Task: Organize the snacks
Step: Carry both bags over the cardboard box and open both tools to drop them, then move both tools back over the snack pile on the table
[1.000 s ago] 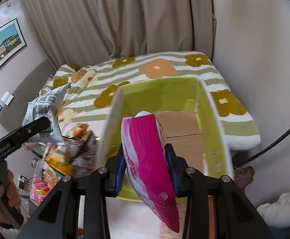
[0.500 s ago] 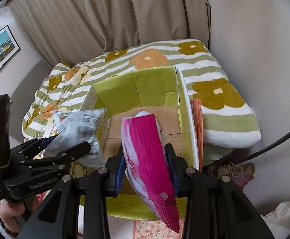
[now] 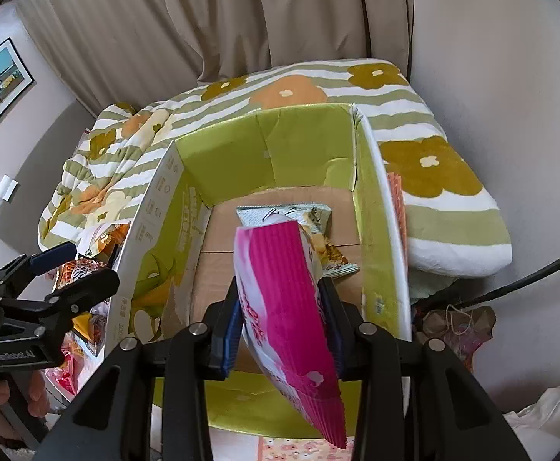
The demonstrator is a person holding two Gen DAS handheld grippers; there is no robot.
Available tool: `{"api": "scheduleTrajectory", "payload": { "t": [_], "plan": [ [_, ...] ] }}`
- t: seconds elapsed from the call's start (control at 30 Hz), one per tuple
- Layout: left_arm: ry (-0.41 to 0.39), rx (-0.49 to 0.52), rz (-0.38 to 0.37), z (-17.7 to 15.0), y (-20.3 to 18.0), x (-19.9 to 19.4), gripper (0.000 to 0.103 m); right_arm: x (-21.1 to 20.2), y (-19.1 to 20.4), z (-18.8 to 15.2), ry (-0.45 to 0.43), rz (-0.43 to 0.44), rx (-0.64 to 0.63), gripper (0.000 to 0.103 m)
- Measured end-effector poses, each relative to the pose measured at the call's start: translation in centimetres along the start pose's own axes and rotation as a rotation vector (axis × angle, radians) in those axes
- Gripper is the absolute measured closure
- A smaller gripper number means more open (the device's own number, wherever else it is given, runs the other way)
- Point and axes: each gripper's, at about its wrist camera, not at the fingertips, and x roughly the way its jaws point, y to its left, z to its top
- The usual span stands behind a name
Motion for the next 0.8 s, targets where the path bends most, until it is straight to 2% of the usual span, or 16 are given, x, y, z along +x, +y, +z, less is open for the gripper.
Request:
{"api": "scheduleTrajectory", "payload": {
  "t": [0.03,0.13,0.2,0.23,0.27,0.8],
  "plan": [
    [0.000,0.000,-0.002,0.1,0.1,0.0,0.000,0.2,0.1,0.0,0.006,0.003,0.002,0.068],
    [-0.002,0.007,-0.003,0.2,0.2,0.0,0.000,0.4,0.0,-0.1,0.008,0.015,0.013,0.058],
    [-0.003,0.011,-0.002,0.1,0.2,0.0,0.000,0.2,0.0,-0.3,-0.012,0.001,0.009,0.037],
    [-0.004,0.012,-0.001,-0.1,0.0,-0.1,0.000,0.1,0.2,-0.3,-0.018,-0.011,-0.001,0.016],
    [-0.005,0.012,-0.001,-0.2,0.0,-0.1,0.000,-0.1,0.3,-0.5,-0.025,-0.020,-0.015,0.006],
    [-0.089,0.021,0.006,-1.9,-0.8,-3.8,0.000,-3.2,0.9,-2.4,-0.102,-0.008,-0.025,0.006]
  ]
}}
